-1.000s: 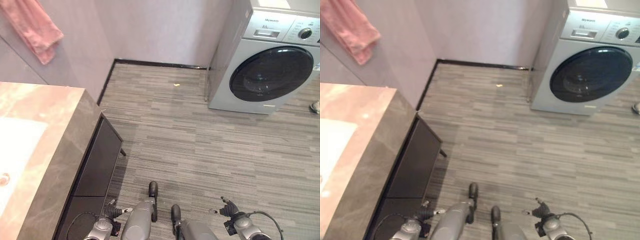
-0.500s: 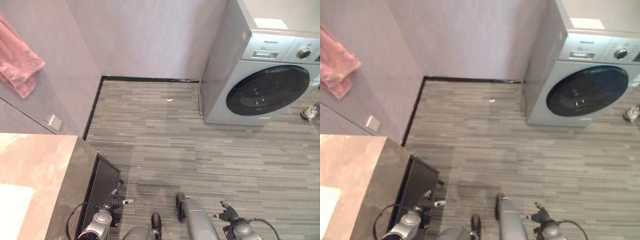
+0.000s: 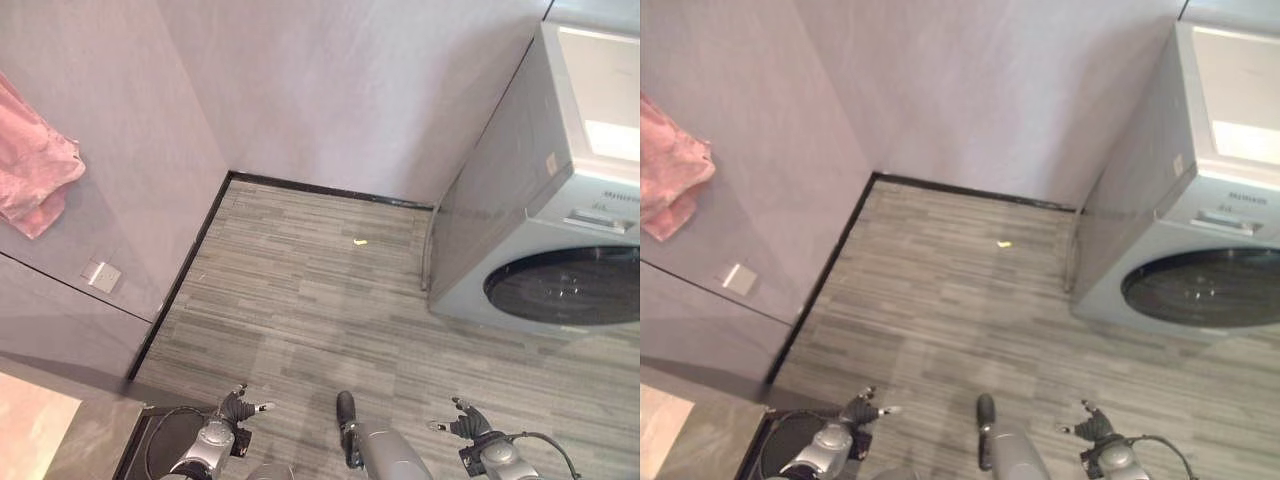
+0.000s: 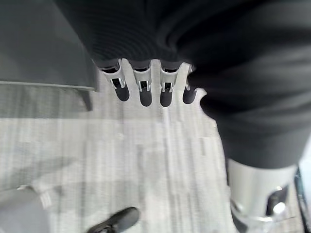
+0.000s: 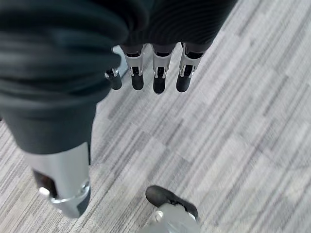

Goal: Put brush and paste in cup on sink, flatten towel.

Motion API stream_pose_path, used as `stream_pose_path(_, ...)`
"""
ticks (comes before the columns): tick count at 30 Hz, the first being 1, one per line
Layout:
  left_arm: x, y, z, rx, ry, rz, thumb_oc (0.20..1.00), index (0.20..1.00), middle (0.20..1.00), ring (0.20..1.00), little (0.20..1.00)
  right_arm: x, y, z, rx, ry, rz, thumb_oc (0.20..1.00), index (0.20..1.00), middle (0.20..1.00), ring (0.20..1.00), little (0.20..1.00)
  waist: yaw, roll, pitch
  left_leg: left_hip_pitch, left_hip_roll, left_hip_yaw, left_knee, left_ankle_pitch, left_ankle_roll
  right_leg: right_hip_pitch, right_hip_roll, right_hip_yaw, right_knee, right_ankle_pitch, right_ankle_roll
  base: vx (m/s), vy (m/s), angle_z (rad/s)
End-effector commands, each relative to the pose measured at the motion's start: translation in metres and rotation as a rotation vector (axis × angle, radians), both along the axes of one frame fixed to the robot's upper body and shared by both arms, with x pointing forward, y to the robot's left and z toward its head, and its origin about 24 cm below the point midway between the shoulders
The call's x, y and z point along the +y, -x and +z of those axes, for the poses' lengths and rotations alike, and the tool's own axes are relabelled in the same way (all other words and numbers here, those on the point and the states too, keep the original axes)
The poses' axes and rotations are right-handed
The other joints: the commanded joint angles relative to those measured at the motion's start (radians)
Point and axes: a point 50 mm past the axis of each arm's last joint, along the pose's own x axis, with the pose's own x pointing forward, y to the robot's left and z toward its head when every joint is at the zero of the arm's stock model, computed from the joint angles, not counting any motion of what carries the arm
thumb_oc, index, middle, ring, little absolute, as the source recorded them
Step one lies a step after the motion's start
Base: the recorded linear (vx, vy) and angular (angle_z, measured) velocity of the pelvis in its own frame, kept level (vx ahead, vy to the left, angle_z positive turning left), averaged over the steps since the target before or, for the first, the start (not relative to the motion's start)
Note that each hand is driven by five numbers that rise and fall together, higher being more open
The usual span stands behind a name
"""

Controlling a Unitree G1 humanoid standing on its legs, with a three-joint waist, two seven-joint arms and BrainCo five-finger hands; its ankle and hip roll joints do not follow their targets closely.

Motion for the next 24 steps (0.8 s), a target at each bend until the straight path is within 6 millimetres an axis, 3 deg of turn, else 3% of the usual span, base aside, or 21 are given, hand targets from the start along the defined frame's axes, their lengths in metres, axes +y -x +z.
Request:
stream_pose_path(1, 0.006, -0.012, 0.009, -0.049, -0.037, -0.025, 1.0, 1.0, 1.0, 1.0, 1.0, -0.016, 0.013, 0.002, 0.017, 0.037, -0.035, 1.0, 1.0, 1.0, 1.0, 1.0, 0.007, -0.005, 0.038, -0.055, -0.076, 0.124, -0.324, -0.001, 0.145, -0.012, -0.052, 0.014, 0.012, 0.03, 0.178, 0.22, -0.035, 0.21)
stream_pose_path(2, 0.006, -0.009, 0.008, -0.047, -0.039, -0.028, 1.0, 1.0, 1.0, 1.0, 1.0, -0.018, 0.017, 0.0, 0.034, 0.05, -0.039, 1.0, 1.0, 1.0, 1.0, 1.0, 0.025, -0.008, 0.034, -0.14, -0.086, 0.148, -0.367, -0.024, 0.172, 0.015, -0.056, 0.023, 0.002, 0.014, 0.186, 0.27, -0.004, 0.21)
stream_pose_path(5, 0.012, -0.004, 0.006, -0.039, -0.048, -0.019, 1.0, 1.0, 1.0, 1.0, 1.0, -0.016, 0.016, 0.0, 0.045, 0.06, 0.0, 1.0, 1.0, 1.0, 1.0, 1.0, 0.07, 0.0, 0.027, -0.219, -0.053, 0.147, -0.48, 0.096, 0.164, 0.08, -0.024, 0.052, -0.027, -0.006, 0.183, 0.32, 0.023, -0.03)
stream_pose_path(6, 0.015, -0.001, 0.006, -0.036, -0.053, -0.013, 1.0, 1.0, 1.0, 1.0, 1.0, -0.014, 0.016, 0.0, 0.042, 0.06, 0.024, 1.0, 1.0, 1.0, 1.0, 1.0, 0.086, 0.003, 0.026, -0.232, -0.013, 0.186, -0.548, 0.17, 0.152, 0.124, -0.011, 0.054, -0.048, -0.019, 0.178, 0.28, 0.034, -0.48)
stream_pose_path(7, 0.015, -0.001, 0.006, -0.036, -0.053, -0.013, 1.0, 1.0, 1.0, 1.0, 1.0, -0.014, 0.016, 0.0, 0.042, 0.06, 0.024, 1.0, 1.0, 1.0, 1.0, 1.0, 0.087, 0.001, 0.028, -0.228, -0.014, 0.188, -0.552, 0.172, 0.151, 0.127, -0.012, 0.056, -0.049, -0.02, 0.178, 0.38, 0.074, -0.47)
stream_pose_path(8, 0.018, 0.0, 0.006, -0.034, -0.062, -0.009, 1.0, 1.0, 1.0, 1.0, 1.0, -0.013, 0.016, -0.001, 0.045, 0.066, 0.034, 1.0, 1.0, 1.0, 1.0, 1.0, 0.1, 0.005, 0.026, -0.242, 0.027, 0.254, -0.61, 0.219, 0.142, 0.163, -0.005, 0.051, -0.062, -0.037, 0.174, 0.19, 0.047, -0.47)
stream_pose_path(9, 0.018, 0.0, 0.006, -0.034, -0.062, -0.009, 1.0, 1.0, 1.0, 1.0, 1.0, -0.013, 0.016, -0.001, 0.045, 0.066, 0.034, 1.0, 1.0, 1.0, 1.0, 1.0, 0.101, 0.003, 0.027, -0.238, 0.026, 0.256, -0.612, 0.219, 0.142, 0.165, -0.006, 0.053, -0.062, -0.038, 0.174, 0.35, 0.108, -0.18)
stream_pose_path(10, 0.02, 0.0, 0.007, -0.032, -0.068, -0.009, 1.0, 1.0, 1.0, 1.0, 1.0, -0.011, 0.014, 0.0, 0.036, 0.062, 0.049, 1.0, 1.0, 1.0, 1.0, 1.0, 0.101, 0.006, 0.025, -0.228, 0.07, 0.344, -0.637, 0.245, 0.136, 0.189, -0.003, 0.034, -0.067, -0.053, 0.172, 0.16, 0.059, -0.22)
stream_pose_path(13, 0.023, 0.003, 0.006, -0.023, -0.075, 0.002, 1.0, 1.0, 1.0, 1.0, 1.0, -0.003, 0.015, -0.003, 0.047, 0.045, 0.065, 1.0, 1.0, 1.0, 1.0, 1.0, 0.104, -0.004, 0.004, -0.203, 0.064, 0.34, -0.637, 0.229, 0.156, 0.221, -0.011, 0.041, -0.057, -0.093, 0.184, 0.32, 0.135, -0.08)
stream_pose_path(15, 0.026, 0.006, 0.005, -0.017, -0.089, -0.024, 1.0, 1.0, 1.0, 1.0, 1.0, 0.003, 0.018, -0.007, 0.077, 0.033, 0.084, 1.0, 1.0, 1.0, 1.0, 1.0, 0.118, -0.03, -0.015, -0.199, 0.048, 0.345, -0.591, 0.179, 0.187, 0.225, -0.038, 0.058, 0.027, -0.127, 0.203, 0.35, 0.217, -0.11)
stream_pose_path(19, 0.027, 0.004, 0.007, -0.027, -0.102, -0.039, 1.0, 1.0, 1.0, 1.0, 1.0, 0.006, 0.017, -0.009, 0.084, 0.028, 0.095, 1.0, 1.0, 1.0, 1.0, 1.0, 0.125, -0.04, -0.013, -0.198, 0.035, 0.346, -0.564, 0.15, 0.201, 0.207, -0.057, 0.049, 0.08, -0.114, 0.222, 0.16, 0.126, 0.0)
stream_pose_path(20, 0.028, 0.007, 0.006, -0.017, -0.103, -0.043, 1.0, 1.0, 1.0, 1.0, 1.0, 0.009, 0.019, -0.011, 0.096, 0.02, 0.093, 1.0, 1.0, 1.0, 1.0, 1.0, 0.136, -0.051, -0.023, -0.172, -0.008, 0.333, -0.552, 0.107, 0.228, 0.202, -0.091, 0.036, 0.161, -0.037, 0.265, 0.25, 0.191, 0.17)
stream_pose_path(21, 0.027, 0.007, 0.006, -0.019, -0.105, -0.05, 1.0, 1.0, 1.0, 1.0, 1.0, 0.01, 0.019, -0.011, 0.097, 0.018, 0.096, 1.0, 1.0, 1.0, 1.0, 1.0, 0.133, -0.051, -0.019, -0.154, -0.023, 0.322, -0.552, 0.095, 0.24, 0.184, -0.102, 0.037, 0.227, 0.01, 0.279, 0.28, 0.226, 0.47)
stream_pose_path(22, 0.025, 0.006, 0.006, -0.021, -0.104, -0.055, 1.0, 1.0, 1.0, 1.0, 1.0, 0.01, 0.019, -0.011, 0.1, 0.019, 0.093, 1.0, 1.0, 1.0, 1.0, 1.0, 0.133, -0.041, -0.017, -0.146, -0.021, 0.315, -0.555, 0.093, 0.244, 0.153, -0.098, 0.04, 0.278, 0.055, 0.283, 0.35, 0.124, 0.53)
stream_pose_path(23, 0.021, 0.001, 0.008, -0.033, -0.118, -0.097, 1.0, 1.0, 1.0, 1.0, 1.0, 0.014, 0.018, -0.012, 0.088, -0.003, 0.092, 1.0, 1.0, 1.0, 1.0, 1.0, 0.091, -0.015, -0.001, -0.093, -0.053, 0.222, -0.58, 0.079, 0.255, 0.063, -0.006, 0.143, 0.311, 0.047, 0.257, 0.39, 0.076, 0.44)
stream_pose_path(24, 0.021, -0.001, 0.009, -0.039, -0.118, -0.096, 1.0, 1.0, 1.0, 1.0, 1.0, 0.016, 0.021, -0.013, 0.092, -0.008, 0.093, 1.0, 1.0, 1.0, 1.0, 1.0, 0.081, -0.011, 0.002, -0.077, -0.067, 0.193, -0.595, 0.081, 0.254, 0.05, 0.006, 0.156, 0.264, 0.004, 0.238, 0.57, -0.006, 1.18)
